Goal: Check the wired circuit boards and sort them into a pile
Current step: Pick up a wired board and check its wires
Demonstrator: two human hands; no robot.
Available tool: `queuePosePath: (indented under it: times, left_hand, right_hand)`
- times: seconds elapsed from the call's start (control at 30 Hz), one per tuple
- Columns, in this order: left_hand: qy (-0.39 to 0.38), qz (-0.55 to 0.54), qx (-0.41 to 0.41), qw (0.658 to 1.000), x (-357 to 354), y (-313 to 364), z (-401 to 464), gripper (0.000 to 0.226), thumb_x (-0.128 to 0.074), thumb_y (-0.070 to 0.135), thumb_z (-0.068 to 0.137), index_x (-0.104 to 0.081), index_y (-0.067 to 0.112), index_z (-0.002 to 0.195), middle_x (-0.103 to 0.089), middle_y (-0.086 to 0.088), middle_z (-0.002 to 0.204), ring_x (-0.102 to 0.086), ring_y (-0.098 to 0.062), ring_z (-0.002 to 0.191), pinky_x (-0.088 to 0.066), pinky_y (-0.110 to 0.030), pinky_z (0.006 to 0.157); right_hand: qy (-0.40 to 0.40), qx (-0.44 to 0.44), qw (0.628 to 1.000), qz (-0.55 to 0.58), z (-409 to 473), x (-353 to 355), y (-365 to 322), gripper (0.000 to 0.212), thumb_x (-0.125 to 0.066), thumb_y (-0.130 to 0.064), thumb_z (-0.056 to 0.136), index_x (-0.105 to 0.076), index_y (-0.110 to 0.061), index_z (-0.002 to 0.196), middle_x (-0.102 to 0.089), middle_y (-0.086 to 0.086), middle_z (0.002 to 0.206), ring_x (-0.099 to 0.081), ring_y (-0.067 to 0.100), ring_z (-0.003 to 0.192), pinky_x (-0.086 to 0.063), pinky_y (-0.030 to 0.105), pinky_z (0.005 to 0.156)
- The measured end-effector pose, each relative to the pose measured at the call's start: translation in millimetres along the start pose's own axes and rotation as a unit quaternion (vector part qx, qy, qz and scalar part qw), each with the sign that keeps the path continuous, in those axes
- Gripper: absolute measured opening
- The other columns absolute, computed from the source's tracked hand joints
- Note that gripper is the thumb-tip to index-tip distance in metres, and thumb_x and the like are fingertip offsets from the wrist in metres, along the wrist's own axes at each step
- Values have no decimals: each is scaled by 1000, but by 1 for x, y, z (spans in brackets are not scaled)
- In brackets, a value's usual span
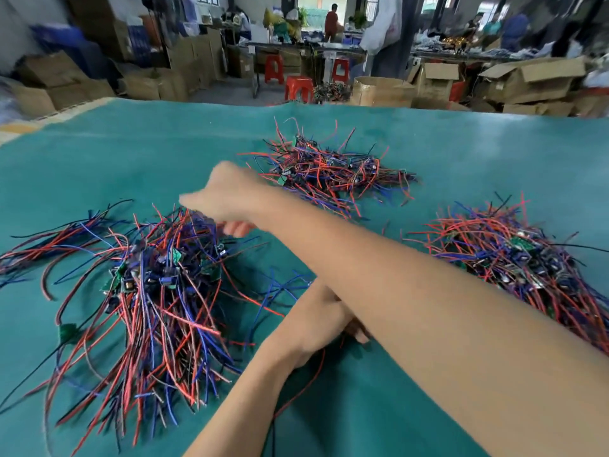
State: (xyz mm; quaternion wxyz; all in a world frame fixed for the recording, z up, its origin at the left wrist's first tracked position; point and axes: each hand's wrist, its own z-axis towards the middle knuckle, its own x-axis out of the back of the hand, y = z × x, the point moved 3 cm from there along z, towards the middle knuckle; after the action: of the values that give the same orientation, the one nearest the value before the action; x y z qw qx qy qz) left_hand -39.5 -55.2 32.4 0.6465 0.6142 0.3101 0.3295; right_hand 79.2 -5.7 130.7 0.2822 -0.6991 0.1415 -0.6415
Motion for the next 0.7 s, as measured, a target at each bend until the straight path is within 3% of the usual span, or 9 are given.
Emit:
queuePosePath:
  times: [0.07,0.1,0.2,0.27,0.37,0.4,0.5,0.6,0.7]
  left_hand:
    - [-8,-15,10,1000,0,-3,4,45,-44,-15,87,-67,19,68,-67,10,60,-59,1,52,-47,-12,52]
    - [-13,-20,16,1000,0,-6,6,41,-43,-17,89,-65,12,71,-67,5,61,-58,-2,51,-47,-14,51]
    - [-12,-27,32,999,0,-13,11,17,-46,-12,95,-62,-9,89,-66,-15,77,-58,-15,57,-49,-20,52]
    - [-13,-41,34,998,1,-14,12,16,-47,-10,96,-63,-6,94,-64,-20,83,-59,-18,59,-50,-20,53]
    - [-16,-55,36,998,2,-15,13,18,-47,-10,95,-64,-3,93,-65,-17,80,-60,-17,58,-50,-20,53]
    - [-15,-58,40,997,2,-16,13,17,-47,-10,95,-64,-7,96,-65,-17,80,-60,-17,59,-50,-20,53]
    - [-4,-64,45,997,4,-18,13,16,-48,-9,95,-63,-11,100,-66,-15,78,-60,-16,58,-51,-20,54]
    - [3,-75,47,996,5,-16,13,16,-48,-9,95,-64,-5,97,-66,-16,79,-61,-16,59,-51,-21,54]
    - [17,-97,53,994,6,-16,13,15,-49,-9,94,-63,-5,100,-67,-17,80,-62,-17,58,-51,-22,54]
  right_hand:
    - [7,-37,991,-126,17,5,41,26,-59,-32,90,-62,-6,86,-71,19,112,-71,34,84,-61,36,74]
    - [15,-59,983,-172,22,9,64,29,-56,-29,90,-64,-5,105,-65,20,128,-66,38,106,-55,39,89]
    - [5,-146,964,-222,23,17,123,50,-55,-31,92,-55,-14,138,-48,20,147,-45,41,135,-43,46,108]
    - [-1,-162,965,-207,17,16,145,45,-56,-30,93,-58,-15,135,-50,18,145,-48,39,134,-45,43,104]
    - [74,-138,974,-164,13,19,159,5,-58,-19,89,-58,-14,90,-61,16,115,-59,37,115,-45,35,78]
    - [97,-132,975,-153,11,22,161,3,-58,-15,87,-57,-13,85,-60,14,106,-60,37,111,-43,34,74]
    - [160,-123,973,-112,3,32,165,28,-57,-8,87,-75,-24,101,-66,10,114,-59,34,112,-47,35,80]
    - [216,-96,971,-42,-8,43,172,25,-61,-12,91,-79,-29,92,-76,6,103,-62,29,109,-52,35,93]
    - [235,-94,967,32,-26,49,179,21,-66,-13,84,-75,-31,79,-76,-1,74,-72,15,86,-55,26,75]
